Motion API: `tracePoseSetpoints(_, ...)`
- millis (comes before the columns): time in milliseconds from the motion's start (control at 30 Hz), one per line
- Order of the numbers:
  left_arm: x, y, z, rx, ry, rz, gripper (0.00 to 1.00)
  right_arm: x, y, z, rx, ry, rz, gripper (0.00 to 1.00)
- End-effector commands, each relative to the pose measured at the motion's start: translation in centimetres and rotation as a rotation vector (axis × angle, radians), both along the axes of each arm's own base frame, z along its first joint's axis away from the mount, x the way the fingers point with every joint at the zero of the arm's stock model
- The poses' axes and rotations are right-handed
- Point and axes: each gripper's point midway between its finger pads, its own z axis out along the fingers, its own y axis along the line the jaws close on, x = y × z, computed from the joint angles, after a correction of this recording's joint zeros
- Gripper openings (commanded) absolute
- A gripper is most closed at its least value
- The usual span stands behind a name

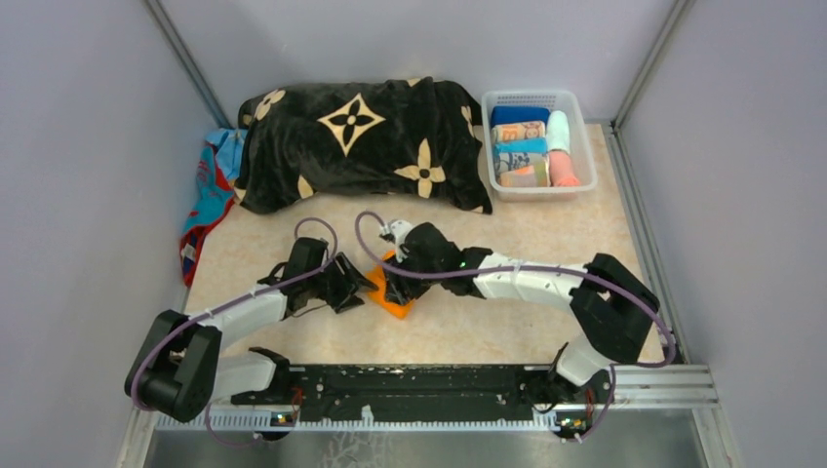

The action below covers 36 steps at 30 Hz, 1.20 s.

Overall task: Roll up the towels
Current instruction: Roll the towel at the center of the board.

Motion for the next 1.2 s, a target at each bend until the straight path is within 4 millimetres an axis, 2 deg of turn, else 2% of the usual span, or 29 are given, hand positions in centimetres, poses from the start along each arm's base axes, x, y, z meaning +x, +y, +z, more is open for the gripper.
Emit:
tracePoseSetpoints(0,-2.2,2.7,-4.0,0.137,0.119,0.06,0.62,0.8,-0.9,1.4,-0.215,-0.322,0.025,0.5)
tracePoseSetpoints(200,-2.2,2.5,-4.2,0.122,0.132,0.07,0.62,-1.1,0.6,0.6,-0.319,-0.489,0.094,0.5)
tracePoseSetpoints(333,-2.3,2.6,-4.2,0.124,0.136,0.073,0.62,-1.0,0.9,-0.7,-0.383,-0.527,0.109,0.5)
tracePoseSetpoints(433,-2.4,2.6,-4.3,0.126,0.139,0.074,0.62,-0.7,1.0,-2.5,-0.443,-0.55,0.129,0.5)
tracePoseSetpoints(633,-2.4,2.5,-4.0,0.119,0.131,0.073,0.63,-0.8,1.8,-4.9,-0.476,-0.554,0.199,0.5)
tracePoseSetpoints(733,-2.2,2.4,-3.5,0.114,0.115,0.069,0.64,-0.6,1.7,-6.4,-0.515,-0.557,0.222,0.45)
tracePoseSetpoints(800,-2.1,2.5,-3.1,0.113,0.104,0.073,0.65,-0.7,1.6,-7.5,-0.518,-0.507,0.246,0.37)
tracePoseSetpoints(867,-2.0,2.7,-2.5,0.112,0.084,0.085,0.68,-1.1,1.7,-7.7,-0.477,-0.422,0.268,0.3)
tracePoseSetpoints(1033,-1.8,3.7,-0.9,0.137,0.029,0.127,0.76,-3.0,2.4,-6.6,-0.282,-0.139,0.342,0.17)
tracePoseSetpoints(1167,-2.0,4.2,0.0,0.124,-0.005,0.162,0.8,-4.1,2.5,-5.4,-0.122,0.098,0.396,0.14)
